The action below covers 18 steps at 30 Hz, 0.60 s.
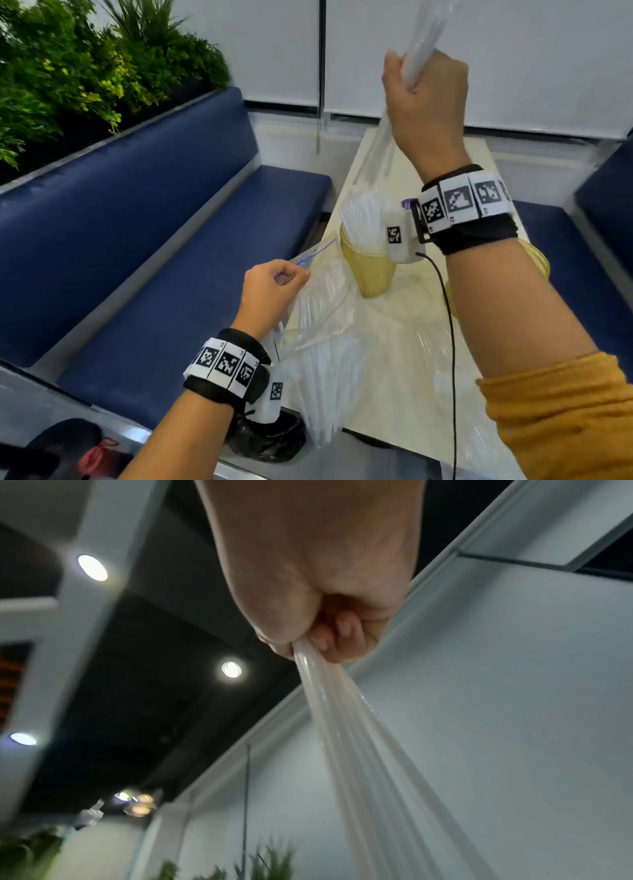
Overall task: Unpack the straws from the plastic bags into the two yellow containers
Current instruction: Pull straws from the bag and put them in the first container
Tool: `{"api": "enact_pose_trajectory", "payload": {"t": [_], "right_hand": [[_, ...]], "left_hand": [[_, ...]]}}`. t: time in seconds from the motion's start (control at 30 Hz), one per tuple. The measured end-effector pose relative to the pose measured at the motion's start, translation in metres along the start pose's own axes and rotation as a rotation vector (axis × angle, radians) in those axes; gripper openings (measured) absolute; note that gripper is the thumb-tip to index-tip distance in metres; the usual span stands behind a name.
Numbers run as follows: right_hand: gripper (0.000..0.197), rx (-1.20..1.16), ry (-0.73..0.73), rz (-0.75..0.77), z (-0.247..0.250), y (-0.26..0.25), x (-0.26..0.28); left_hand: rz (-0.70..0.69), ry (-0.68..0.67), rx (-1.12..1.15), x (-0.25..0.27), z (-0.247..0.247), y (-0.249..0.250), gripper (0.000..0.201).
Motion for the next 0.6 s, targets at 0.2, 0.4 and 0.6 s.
{"api": "enact_pose_trajectory", "payload": {"t": [0.2,0.4,0.6], "right_hand": [[0.036,0.187,-0.252,-0.192,-0.041,0.064,0.056],[0.049,0.177,-0.477,-0.405,-0.081,0.095,0.131],[0.061,0.226,-0.532,-0.498,-0.079,0.103,0.156]], "left_hand": [[-0.05,-0.016,-0.03,0.001,0.004,0.009,0.007],[-0.047,-0.028,-0.03,-0.003,0.005,0.009,0.01],[-0.04,-0.037,-0.027,-0.005,0.003,0.011,0.012]]}}
Point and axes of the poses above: each hand's wrist, its own x-axis away from the middle knuckle, its own z-axis out of the back of the hand, y = z × x, the point moved 3 cm from there along -x, towards the middle knuckle, and after that the axes turned 13 degrees about z, right-handed, at the moved point
